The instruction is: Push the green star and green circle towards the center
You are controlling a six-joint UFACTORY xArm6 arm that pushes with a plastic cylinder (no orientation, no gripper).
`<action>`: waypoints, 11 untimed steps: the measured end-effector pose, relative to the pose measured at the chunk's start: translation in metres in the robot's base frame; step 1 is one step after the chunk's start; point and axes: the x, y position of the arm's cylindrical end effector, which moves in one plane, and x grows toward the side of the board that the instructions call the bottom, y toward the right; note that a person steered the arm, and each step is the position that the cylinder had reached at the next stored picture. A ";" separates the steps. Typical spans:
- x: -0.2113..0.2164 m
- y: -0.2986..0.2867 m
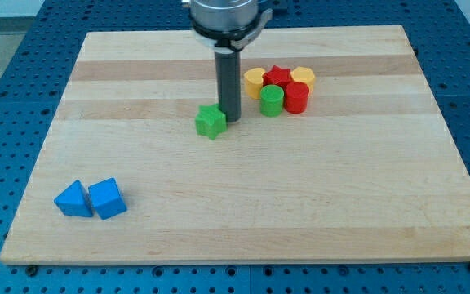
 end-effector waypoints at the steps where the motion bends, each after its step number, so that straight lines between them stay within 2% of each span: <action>1: 0.018 -0.023; 4: 0.034 -0.096; 6: 0.072 -0.126; 8: 0.074 -0.156; 9: 0.064 -0.136; 11: 0.022 -0.053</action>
